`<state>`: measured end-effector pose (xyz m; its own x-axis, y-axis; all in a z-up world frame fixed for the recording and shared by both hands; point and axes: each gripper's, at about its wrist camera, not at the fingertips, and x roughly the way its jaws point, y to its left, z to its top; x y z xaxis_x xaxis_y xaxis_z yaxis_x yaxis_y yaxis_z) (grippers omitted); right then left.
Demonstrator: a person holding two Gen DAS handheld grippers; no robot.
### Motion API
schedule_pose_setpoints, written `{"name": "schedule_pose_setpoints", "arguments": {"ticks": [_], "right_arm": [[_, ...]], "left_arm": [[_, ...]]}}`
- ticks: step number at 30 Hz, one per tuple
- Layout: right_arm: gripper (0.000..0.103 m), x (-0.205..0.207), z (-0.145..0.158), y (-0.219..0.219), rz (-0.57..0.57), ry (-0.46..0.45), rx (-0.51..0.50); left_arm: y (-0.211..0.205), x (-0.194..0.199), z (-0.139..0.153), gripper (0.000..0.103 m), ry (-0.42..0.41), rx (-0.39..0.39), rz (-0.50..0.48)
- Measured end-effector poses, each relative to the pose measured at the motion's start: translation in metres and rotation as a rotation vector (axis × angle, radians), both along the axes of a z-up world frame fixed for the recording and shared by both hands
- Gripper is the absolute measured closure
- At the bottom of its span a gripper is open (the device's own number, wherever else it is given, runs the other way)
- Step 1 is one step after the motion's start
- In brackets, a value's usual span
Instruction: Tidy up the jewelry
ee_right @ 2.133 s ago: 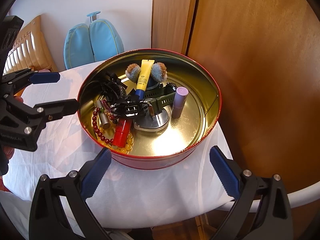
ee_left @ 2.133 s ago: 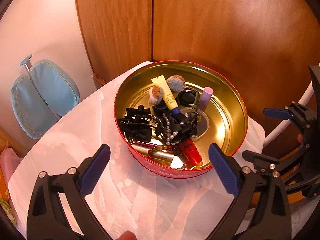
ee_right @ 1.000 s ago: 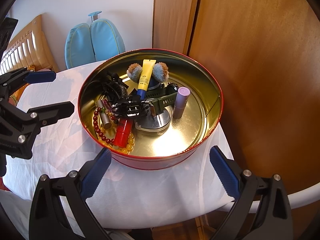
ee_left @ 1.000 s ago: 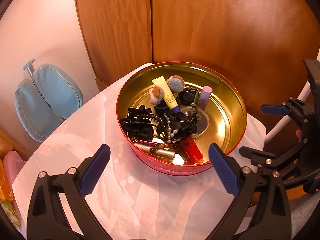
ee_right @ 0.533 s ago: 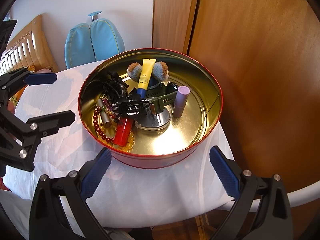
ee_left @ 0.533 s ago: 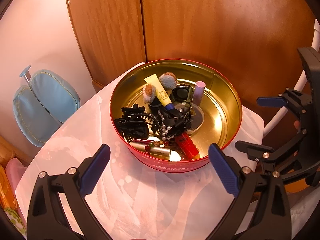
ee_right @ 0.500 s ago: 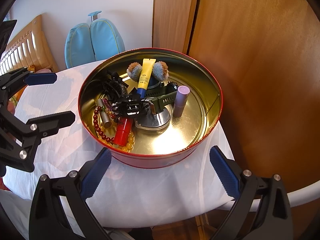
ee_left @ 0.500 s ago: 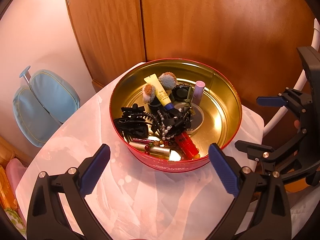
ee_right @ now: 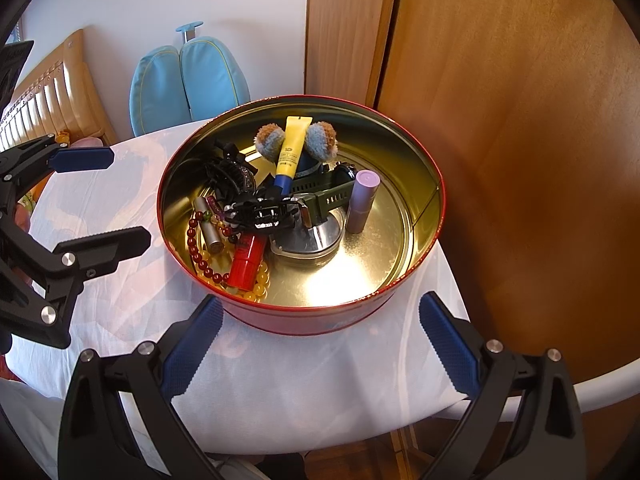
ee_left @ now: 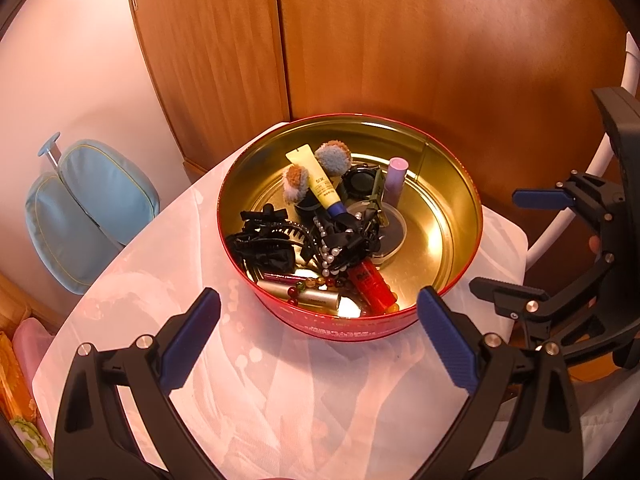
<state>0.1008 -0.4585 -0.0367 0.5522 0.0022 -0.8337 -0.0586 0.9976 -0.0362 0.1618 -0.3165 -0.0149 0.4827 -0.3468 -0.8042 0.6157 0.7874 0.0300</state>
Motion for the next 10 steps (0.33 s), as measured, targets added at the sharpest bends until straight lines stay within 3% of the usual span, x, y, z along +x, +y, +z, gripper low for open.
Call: {"name": "schedule_pose_setpoints", "arguments": {"ticks": [10], "right_arm": [[0.004, -0.0018, -0.0005, 0.0010, 0.000, -0.002, 0.000]], "left_arm": [[-0.0065, -0.0068, -0.0049, 0.007, 0.012, 0.035, -0.024]]}}
